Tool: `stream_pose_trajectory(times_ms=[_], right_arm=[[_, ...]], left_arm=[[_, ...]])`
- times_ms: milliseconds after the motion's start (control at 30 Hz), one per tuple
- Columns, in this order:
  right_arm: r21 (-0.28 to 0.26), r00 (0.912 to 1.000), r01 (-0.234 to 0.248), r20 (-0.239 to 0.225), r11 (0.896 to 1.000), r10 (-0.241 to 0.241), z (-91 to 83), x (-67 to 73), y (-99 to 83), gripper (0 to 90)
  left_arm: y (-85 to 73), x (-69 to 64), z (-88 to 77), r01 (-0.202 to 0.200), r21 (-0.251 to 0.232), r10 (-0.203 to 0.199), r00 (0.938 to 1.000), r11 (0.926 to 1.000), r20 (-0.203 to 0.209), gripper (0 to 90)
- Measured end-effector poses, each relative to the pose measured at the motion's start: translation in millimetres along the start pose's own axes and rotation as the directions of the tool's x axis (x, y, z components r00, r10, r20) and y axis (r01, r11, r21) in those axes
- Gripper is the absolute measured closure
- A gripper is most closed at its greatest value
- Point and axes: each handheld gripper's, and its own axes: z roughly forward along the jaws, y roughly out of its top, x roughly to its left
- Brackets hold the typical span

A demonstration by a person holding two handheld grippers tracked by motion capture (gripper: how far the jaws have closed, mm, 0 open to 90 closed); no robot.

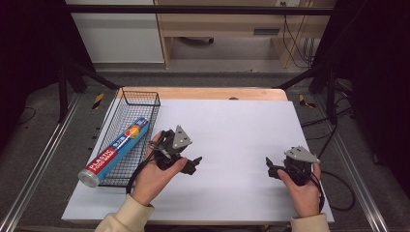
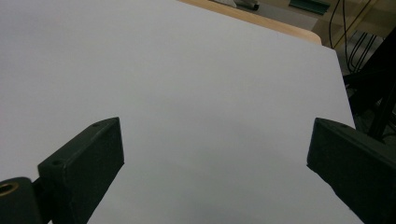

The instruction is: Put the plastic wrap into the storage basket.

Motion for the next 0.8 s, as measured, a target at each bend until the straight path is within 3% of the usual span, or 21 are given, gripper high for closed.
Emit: stream_pose_trajectory(times_ms=[300, 500, 567, 800], right_arm=[[0.008, 0.9999, -0.011, 0.007, 1.0, 0.011, -5.0, -4.3, -5.7, 4.2], [0.011, 0.9999, -0.013, 0.008, 1.0, 0.013, -7.4, -5.7, -8.2, 4.2], [0.012, 0.9998, -0.017, 0.01, 1.0, 0.017, -8.0, -6.0, -8.7, 4.2], [0.015, 0.9999, -0.014, 0.009, 1.0, 0.014, -9.1, -7.1, -10.4, 4.2]], left_arm=[[-9.8, -14.6, 30.4, -0.045, -0.051, 0.049, 0.9958, 0.9977, 0.077, 5.3], [-19.5, -23.2, 48.7, -0.036, -0.076, 0.046, 0.9894, 0.9965, 0.138, 5.3], [-23.2, -24.4, 53.5, -0.006, -0.088, 0.022, 0.985, 0.9961, 0.171, 5.3], [-37.6, -27.3, 62.9, -0.026, -0.086, 0.042, 0.9806, 0.996, 0.191, 5.3]])
